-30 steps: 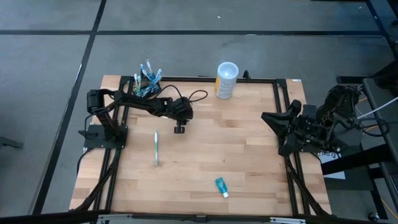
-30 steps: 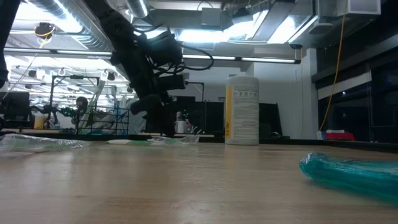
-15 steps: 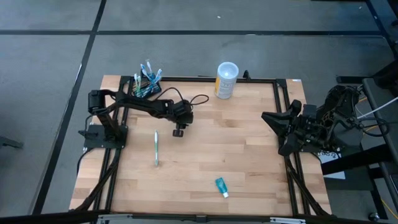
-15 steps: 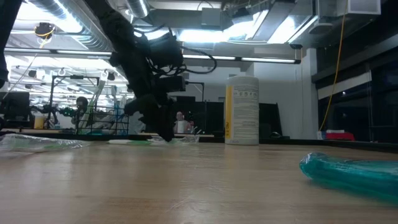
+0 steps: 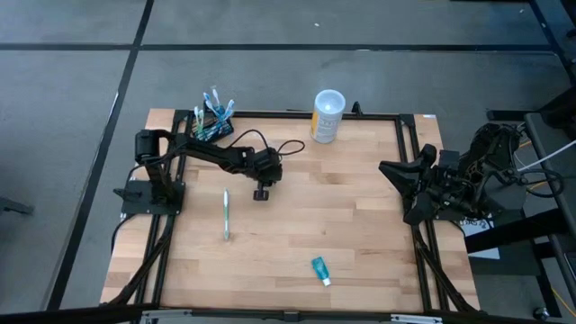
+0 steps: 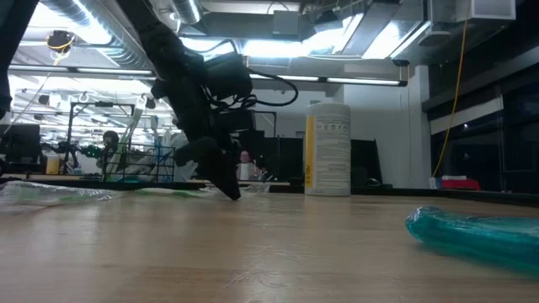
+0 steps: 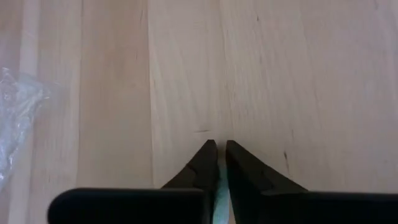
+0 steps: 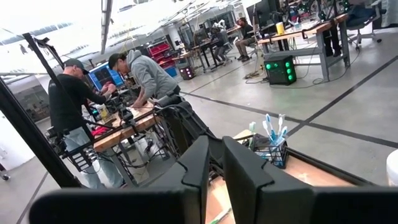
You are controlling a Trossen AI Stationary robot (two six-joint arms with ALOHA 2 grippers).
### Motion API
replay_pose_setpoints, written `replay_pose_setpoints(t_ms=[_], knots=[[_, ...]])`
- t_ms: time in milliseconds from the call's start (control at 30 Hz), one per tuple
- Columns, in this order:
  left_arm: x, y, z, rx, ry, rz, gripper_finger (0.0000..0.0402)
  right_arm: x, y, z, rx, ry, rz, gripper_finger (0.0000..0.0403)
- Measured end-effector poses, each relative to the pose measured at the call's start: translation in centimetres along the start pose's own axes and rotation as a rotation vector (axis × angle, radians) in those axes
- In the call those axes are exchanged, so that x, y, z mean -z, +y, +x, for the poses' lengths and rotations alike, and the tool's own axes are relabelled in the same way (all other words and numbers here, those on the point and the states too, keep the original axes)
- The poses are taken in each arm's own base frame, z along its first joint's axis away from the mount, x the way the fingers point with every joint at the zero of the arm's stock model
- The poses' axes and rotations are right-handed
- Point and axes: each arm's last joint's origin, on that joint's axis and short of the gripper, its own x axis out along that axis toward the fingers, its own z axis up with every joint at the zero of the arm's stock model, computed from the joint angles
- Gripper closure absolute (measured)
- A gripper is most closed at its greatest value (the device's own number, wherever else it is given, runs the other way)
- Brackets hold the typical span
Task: Pick & Place toothbrushing station
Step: Put the green toothbrush into the left section of the black organizer
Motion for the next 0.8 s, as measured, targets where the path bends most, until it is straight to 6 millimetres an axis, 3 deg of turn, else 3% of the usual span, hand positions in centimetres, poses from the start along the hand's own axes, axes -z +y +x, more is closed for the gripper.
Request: replay_pose_setpoints(t_ms=[233,333,567,667,800], knots=[[-0.1,0.3,-1.3,-0.062,-0.004,-0.023,0.0393,0.0,0.0,0.0,0.0,0.0,-0.017,0.0353],[-1.8,0.9,-3.1,-0.109,-0.087,-0.044,0.0393,0.0,0.0,0.0,0.0,0.0,-0.025,0.0353],[-5.2,4.0,-10.5,-0.256,-0.379,-0.232,0.0393,0.0,0.0,0.0,0.0,0.001,-0.03,0.0353],[-4.9,5.3,-14.4,-0.383,-0.478,-0.361,0.0393,0.1,0.0,0.0,0.0,0.002,-0.041,0.0353],[-3.0,6.3,-19.6,-0.635,-0.6,-0.558,0.0393,0.2,0.1,0.0,0.001,0.004,-0.065,0.0353]])
